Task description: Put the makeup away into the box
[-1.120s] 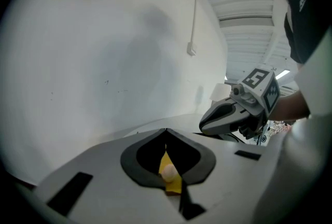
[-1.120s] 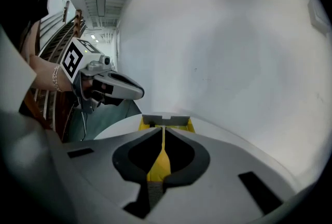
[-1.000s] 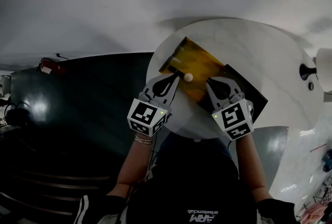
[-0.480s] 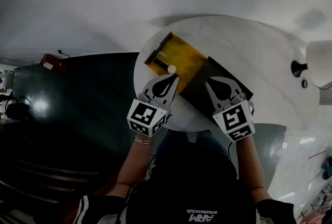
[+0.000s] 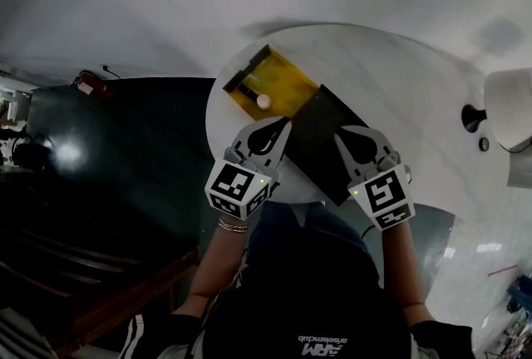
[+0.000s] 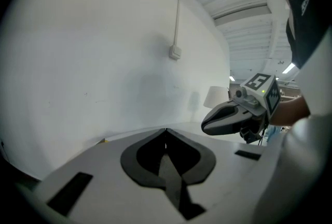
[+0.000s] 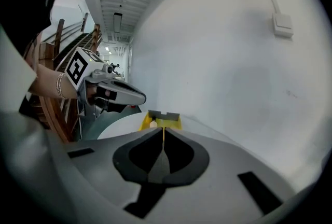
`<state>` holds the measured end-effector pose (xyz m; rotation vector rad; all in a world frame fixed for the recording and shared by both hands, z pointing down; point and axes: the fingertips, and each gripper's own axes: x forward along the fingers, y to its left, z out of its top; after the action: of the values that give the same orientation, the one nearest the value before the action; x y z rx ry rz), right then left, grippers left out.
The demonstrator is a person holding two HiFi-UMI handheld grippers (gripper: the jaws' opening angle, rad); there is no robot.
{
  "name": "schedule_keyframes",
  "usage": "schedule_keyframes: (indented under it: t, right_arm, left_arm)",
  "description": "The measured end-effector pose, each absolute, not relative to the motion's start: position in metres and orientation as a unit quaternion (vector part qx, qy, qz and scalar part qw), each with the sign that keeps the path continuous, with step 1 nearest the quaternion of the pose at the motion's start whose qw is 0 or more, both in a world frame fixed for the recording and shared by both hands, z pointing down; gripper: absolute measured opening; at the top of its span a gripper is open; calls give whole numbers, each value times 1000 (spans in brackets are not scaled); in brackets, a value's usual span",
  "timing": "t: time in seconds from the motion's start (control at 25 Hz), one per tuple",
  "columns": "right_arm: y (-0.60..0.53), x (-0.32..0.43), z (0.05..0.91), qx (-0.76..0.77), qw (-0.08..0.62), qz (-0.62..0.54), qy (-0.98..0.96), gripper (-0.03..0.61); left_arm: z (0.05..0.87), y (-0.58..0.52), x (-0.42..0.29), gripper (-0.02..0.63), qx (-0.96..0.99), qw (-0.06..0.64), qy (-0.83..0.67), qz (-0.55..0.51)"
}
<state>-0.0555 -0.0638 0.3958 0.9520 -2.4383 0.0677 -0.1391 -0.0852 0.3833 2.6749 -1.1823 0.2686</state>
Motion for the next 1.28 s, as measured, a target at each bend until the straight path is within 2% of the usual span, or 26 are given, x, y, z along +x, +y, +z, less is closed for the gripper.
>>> schedule_keyframes:
  t: [0.56, 1.28]
  right_arm:
    - [-58, -9, 371, 397, 220, 20, -891, 25]
    - [0, -8, 374, 573, 213, 80, -787, 25]
  left_arm:
    - [371, -72, -87, 17, 921, 88, -368, 87]
    - [368, -45, -60, 17, 981, 60, -154, 97]
